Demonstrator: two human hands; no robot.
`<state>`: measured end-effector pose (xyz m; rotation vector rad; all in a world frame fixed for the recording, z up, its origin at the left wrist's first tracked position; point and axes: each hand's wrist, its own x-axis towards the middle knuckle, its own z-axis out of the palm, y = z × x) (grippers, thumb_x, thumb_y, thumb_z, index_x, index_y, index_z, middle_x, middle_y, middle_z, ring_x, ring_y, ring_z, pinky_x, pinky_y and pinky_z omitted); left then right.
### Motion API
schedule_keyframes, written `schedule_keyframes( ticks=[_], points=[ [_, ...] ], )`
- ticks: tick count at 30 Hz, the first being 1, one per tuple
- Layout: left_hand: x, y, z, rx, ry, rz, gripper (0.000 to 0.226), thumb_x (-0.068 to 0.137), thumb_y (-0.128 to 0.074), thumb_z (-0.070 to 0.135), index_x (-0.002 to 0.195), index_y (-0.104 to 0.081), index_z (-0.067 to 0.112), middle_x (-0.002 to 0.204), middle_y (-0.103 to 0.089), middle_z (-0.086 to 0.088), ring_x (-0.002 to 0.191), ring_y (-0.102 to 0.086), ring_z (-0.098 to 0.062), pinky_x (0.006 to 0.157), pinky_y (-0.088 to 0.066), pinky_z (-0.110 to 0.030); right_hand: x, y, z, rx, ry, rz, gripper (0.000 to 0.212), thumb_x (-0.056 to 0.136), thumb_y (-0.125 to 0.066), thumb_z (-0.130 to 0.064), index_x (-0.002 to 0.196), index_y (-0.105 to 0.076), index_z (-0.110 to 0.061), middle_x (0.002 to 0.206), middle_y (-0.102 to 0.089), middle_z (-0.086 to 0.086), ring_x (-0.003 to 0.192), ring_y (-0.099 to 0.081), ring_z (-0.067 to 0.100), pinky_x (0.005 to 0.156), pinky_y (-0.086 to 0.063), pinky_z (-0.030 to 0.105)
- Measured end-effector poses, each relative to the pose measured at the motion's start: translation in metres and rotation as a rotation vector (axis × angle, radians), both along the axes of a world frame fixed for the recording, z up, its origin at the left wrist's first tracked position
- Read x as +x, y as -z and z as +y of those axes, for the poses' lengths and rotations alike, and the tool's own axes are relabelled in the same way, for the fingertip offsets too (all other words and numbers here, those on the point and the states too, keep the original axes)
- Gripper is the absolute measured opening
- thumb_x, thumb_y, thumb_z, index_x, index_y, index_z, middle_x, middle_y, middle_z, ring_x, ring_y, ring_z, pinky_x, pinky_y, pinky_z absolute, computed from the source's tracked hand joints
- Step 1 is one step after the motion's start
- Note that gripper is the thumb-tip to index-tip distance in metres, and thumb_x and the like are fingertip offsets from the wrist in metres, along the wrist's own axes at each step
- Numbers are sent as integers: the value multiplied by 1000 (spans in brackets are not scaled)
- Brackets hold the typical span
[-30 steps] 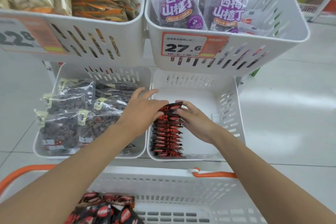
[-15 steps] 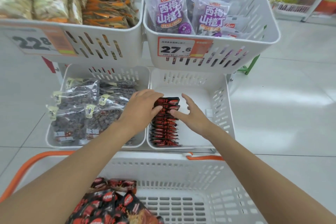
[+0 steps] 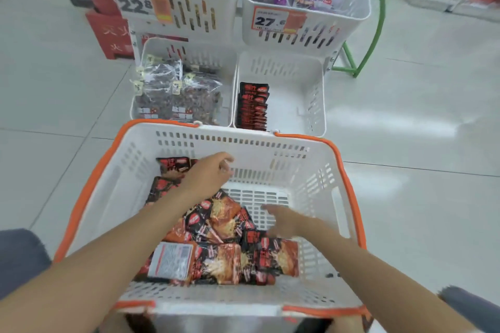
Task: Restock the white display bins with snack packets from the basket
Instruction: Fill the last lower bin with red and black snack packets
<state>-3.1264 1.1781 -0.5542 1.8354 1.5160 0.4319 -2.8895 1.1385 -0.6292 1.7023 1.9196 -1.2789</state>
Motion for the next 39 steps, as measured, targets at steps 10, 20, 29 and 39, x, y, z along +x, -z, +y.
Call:
schedule_keyframes(
  ticks=[10, 20, 29, 39],
  points=[
    [-3, 12, -43, -419, -169, -323, 56, 86, -74, 34, 135, -49, 20, 129, -56, 2, 105, -57, -12, 88, -46, -28, -2, -23, 2, 233, 263, 277, 15, 87, -65, -9, 72, -67, -9, 74, -66, 13, 75, -60, 20, 72, -44, 30],
    [-3, 42, -40, -631, -449, -532, 86, 91, -68, 24, 154, -13, 8, 161, -19, -11, 146, -23, -32, 117, -21, -49, -8, 12, -19, -128, 120, 45, 79, 84, -74, -31, 149, -33, -13, 151, -38, 9, 137, -40, 29, 113, -34, 40],
    [-13, 60, -34, -594, -554, -616, 95, 88, -68, 45, 156, -9, 12, 163, -16, -9, 147, -21, -32, 117, -21, -54, 5, -10, 16, 21, 429, 381, 7, 91, -65, -15, 87, -70, -12, 91, -66, 3, 84, -60, 16, 75, -50, 25],
    [10, 49, -33, -720, -395, -657, 105, 81, -77, 32, 155, -6, 10, 163, -13, -8, 147, -20, -30, 117, -18, -52, -28, -39, 33, 167, 656, 652, 23, 95, -61, -25, 114, -62, -13, 112, -66, 11, 96, -64, 26, 90, -52, 39]
  ],
)
